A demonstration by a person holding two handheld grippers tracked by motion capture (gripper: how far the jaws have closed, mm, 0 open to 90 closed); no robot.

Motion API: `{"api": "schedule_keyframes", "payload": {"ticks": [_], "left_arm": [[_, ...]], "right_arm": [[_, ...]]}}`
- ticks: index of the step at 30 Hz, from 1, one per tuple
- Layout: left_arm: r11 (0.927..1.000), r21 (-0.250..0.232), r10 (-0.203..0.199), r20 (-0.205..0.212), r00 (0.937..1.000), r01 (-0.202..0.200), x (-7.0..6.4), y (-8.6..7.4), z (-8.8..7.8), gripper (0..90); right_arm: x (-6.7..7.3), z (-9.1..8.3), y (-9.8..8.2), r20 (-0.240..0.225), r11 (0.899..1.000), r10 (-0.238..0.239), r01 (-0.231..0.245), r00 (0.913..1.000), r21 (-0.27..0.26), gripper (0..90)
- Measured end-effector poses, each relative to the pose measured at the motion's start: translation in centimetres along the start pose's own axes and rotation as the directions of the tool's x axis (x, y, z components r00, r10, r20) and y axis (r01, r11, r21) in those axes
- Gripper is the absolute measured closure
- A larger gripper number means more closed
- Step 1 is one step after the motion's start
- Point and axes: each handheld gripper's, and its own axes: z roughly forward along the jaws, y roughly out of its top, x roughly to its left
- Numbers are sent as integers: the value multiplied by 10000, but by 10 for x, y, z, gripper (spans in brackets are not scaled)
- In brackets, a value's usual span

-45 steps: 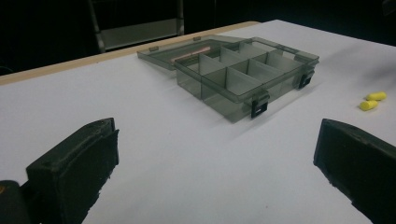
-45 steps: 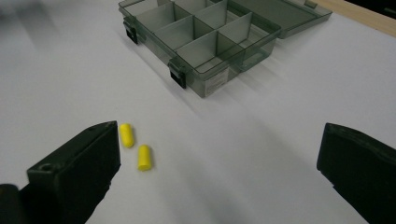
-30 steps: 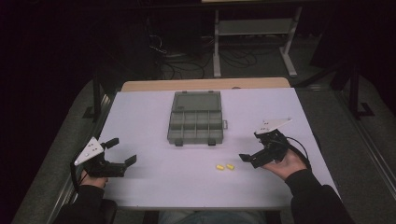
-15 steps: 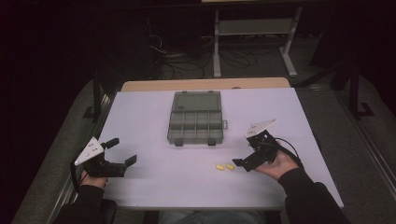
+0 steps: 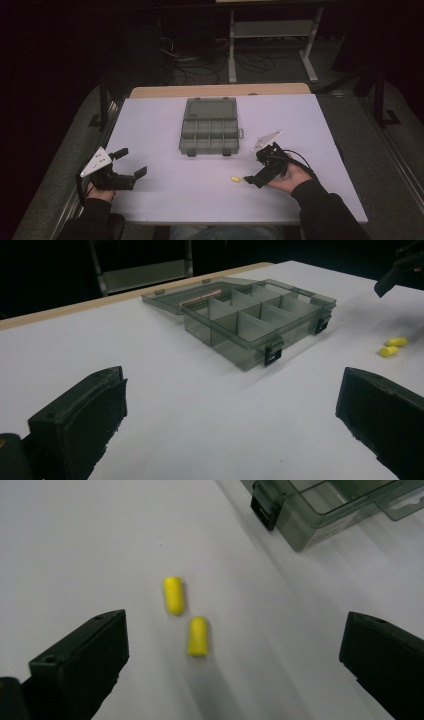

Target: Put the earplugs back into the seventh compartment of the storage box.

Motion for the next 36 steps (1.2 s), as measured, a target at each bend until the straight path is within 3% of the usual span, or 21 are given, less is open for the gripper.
{"api": "schedule_keyframes", "payload": {"ticks": [10, 16, 21, 23, 26, 27, 36], "left_arm": [[10000, 16, 27, 37, 10000, -27, 0, 0, 0, 0], [10000, -9, -11, 27, 10000, 11, 0, 0, 0, 0], [10000, -8, 8, 52, 10000, -8, 0, 0, 0, 0], [10000, 4, 7, 47, 10000, -7, 0, 0, 0, 0], [10000, 2, 7, 54, 10000, -7, 0, 0, 0, 0], [10000, -4, -7, 65, 10000, 7, 0, 0, 0, 0], [10000, -2, 0, 78, 10000, 0, 0, 0, 0, 0]], "right_arm": [[4, 13, 2, -129, 9983, -212, 218, 9997, 539, 0], [7, 18, 3, -198, 9955, -597, 610, 9980, 727, 108], [7, 21, 2, -370, 9929, -559, 594, 9978, 1029, 176], [8, 23, 2, -594, 9906, -640, 706, 9962, 1173, 285], [8, 24, 2, -711, 9898, -734, 813, 9948, 1166, 348], [8, 24, 2, -771, 9899, -812, 894, 9937, 1098, 420], [7, 28, 2, -966, 9881, -781, 899, 9923, 1245, 606]]}}
